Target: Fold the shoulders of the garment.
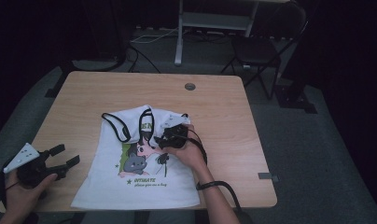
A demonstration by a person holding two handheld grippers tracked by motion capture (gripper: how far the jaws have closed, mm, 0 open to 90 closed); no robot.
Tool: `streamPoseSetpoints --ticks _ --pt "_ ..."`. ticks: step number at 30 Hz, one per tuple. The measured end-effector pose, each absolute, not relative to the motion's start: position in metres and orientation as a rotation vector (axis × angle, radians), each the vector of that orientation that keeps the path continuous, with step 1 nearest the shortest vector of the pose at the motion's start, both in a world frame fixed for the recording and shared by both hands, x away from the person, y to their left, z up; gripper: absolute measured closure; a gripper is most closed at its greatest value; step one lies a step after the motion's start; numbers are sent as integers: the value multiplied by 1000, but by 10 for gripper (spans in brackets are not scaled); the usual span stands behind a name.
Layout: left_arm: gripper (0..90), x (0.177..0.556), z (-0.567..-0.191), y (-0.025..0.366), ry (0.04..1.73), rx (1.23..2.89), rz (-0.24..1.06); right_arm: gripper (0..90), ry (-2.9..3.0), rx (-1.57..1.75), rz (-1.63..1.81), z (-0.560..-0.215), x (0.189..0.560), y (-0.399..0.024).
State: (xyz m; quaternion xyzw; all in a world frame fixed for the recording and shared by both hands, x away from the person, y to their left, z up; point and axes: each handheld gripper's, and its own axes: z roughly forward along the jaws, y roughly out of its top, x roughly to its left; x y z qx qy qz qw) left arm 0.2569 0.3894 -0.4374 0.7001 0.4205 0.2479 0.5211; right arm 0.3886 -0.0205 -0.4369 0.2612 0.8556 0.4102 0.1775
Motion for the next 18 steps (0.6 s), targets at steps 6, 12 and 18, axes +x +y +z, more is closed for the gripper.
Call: streamPoseSetpoints --ticks 6,12,18 --pt "198 257 -437 389 1006 1682 596 418 2452 734 1131 -442 386 -19" --pt "198 256 -437 389 1004 1684 602 349 2447 756 1126 -442 387 -21" --pt "198 256 -437 388 1007 1685 603 209 2407 822 1149 -441 389 -25"
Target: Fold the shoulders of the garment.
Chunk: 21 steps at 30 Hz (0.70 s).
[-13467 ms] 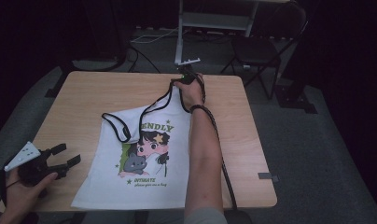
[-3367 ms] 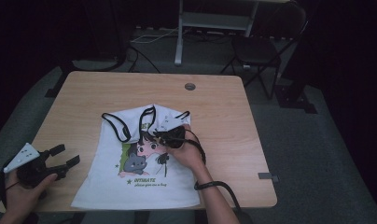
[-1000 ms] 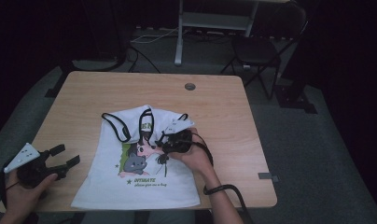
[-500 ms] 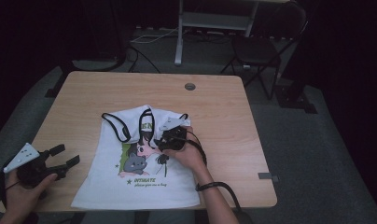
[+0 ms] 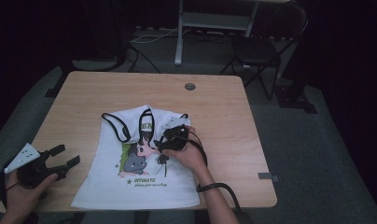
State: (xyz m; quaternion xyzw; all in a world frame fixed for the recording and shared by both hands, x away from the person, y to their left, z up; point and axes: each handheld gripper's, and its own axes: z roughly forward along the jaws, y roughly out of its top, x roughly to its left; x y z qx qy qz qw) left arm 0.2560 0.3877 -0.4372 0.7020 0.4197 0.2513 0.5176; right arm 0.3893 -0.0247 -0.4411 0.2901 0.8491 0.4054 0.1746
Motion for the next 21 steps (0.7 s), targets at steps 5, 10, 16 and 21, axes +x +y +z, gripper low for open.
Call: streamPoseSetpoints --ticks 5,10,16,21 --pt "198 256 -437 388 1010 1681 601 192 2388 834 1164 -439 388 -29" --pt "198 256 -437 388 1010 1678 600 134 2356 876 1185 -437 386 -39" --pt "198 257 -437 389 1011 1671 596 133 2305 935 1212 -432 383 -63" --pt "198 260 -437 387 1012 1666 595 133 2260 1007 1241 -428 382 -86"
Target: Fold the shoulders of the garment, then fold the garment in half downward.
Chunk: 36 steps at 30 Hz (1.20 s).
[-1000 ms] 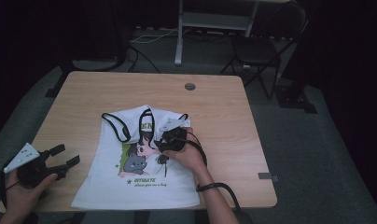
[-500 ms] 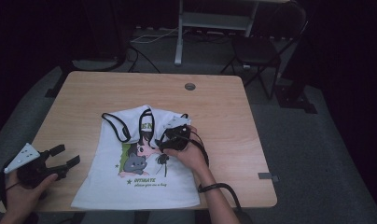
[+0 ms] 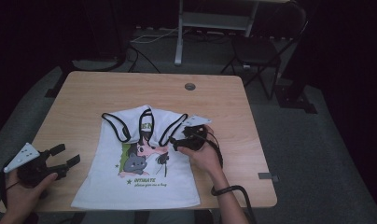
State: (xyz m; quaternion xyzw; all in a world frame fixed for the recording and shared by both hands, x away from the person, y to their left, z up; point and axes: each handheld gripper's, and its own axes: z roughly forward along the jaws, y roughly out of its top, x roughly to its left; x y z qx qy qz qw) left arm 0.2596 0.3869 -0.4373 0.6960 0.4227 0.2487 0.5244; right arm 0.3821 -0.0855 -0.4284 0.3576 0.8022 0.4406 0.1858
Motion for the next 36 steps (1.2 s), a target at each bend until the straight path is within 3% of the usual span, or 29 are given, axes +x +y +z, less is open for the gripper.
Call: streamPoseSetpoints --ticks 18,28,36 --pt "198 296 -424 381 1013 1662 621 133 2156 1115 1268 -425 390 -130" --pt "198 371 -399 373 1020 1689 597 133 2120 1161 1283 -411 404 -148" --pt "199 419 -402 364 1073 1733 551 133 2120 1193 1263 -396 431 -151"
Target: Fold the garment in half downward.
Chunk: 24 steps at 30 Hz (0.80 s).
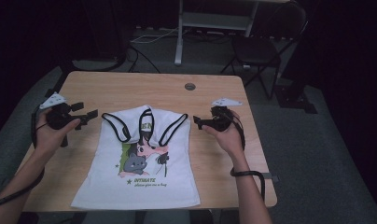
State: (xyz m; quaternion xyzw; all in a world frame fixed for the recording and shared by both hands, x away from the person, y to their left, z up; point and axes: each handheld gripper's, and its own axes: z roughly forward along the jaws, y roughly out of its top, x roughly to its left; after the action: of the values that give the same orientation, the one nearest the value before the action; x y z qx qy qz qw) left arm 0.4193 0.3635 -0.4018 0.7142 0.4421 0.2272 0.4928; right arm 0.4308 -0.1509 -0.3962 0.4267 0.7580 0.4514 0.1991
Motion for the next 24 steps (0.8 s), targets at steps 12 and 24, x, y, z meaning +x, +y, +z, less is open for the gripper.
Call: streamPoseSetpoints --ticks 12,24 --pt "316 459 -418 347 1138 1817 436 302 2250 1241 1270 -410 474 -126" --pt "345 472 -426 336 1178 1853 421 478 2294 1271 1239 -422 488 -98"
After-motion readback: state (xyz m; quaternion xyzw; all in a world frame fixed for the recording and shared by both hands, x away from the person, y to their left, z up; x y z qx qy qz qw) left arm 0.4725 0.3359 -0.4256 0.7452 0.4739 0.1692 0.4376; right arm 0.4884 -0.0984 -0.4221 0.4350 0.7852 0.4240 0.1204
